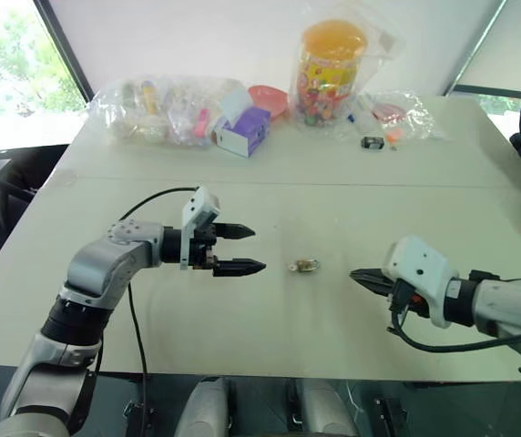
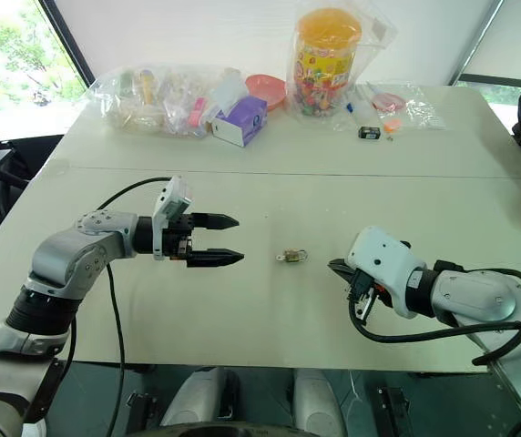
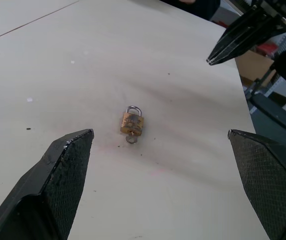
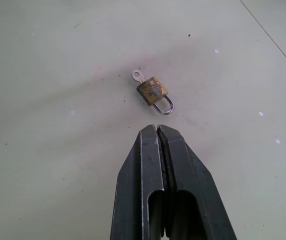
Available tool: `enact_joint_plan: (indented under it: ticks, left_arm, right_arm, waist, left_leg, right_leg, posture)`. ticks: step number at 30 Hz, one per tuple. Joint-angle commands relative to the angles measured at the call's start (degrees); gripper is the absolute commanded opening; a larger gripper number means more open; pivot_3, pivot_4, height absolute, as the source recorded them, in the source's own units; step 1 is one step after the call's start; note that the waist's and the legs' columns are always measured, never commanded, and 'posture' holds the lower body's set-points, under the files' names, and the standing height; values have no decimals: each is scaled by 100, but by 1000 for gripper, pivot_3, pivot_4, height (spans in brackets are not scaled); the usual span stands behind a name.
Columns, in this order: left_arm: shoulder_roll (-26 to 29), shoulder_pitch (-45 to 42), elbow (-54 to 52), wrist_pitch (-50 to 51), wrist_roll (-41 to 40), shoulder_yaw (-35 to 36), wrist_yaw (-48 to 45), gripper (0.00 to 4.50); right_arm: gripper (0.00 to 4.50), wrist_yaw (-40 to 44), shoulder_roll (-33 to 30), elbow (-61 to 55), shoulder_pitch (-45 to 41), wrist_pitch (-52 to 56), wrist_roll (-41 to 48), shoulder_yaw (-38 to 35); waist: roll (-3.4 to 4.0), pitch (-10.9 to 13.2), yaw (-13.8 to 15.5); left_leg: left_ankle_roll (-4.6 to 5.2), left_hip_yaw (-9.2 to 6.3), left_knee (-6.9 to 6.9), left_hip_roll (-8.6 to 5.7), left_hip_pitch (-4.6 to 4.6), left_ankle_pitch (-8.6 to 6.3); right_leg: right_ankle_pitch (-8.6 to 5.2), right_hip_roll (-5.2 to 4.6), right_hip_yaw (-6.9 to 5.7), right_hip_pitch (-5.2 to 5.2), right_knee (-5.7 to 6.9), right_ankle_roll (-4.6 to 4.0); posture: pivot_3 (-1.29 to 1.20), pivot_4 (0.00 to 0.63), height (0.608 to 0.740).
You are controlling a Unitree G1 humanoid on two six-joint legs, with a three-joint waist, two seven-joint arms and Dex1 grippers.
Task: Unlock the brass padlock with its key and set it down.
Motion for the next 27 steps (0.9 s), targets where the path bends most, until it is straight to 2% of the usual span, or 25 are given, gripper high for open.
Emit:
enact_joint_plan:
  ticks: [1,15,27]
  left_arm:
    - [96,20,-264,-124,20,6,-135,4473]
    - [194,79,-353,-48,39,122,-58,4473]
    - [101,130,-449,-54,63,80,101,4473]
  right_arm:
    - [0,14,-86,5,-69,-175,-33,-30]
    - [0,180,-170,437,-438,-507,-117,566]
    - [0,469,-113,1133,-1086,-902,-324,1202]
  waist:
    - [0,0,1]
    - [0,0,-4]
    - [-1,1,-2]
  left_leg:
    - [0,0,0,0,0,0]
    - [0,0,0,1,0,0]
    - [0,0,0,1,0,0]
  right_leg:
    - [0,0,0,0,0,0]
    - [0,1,0,0,0,0]
    - [0,-1,-1,-1,0,0]
  posture:
    - [0,150,735]
    - [0,150,735]
    - [0,150,735]
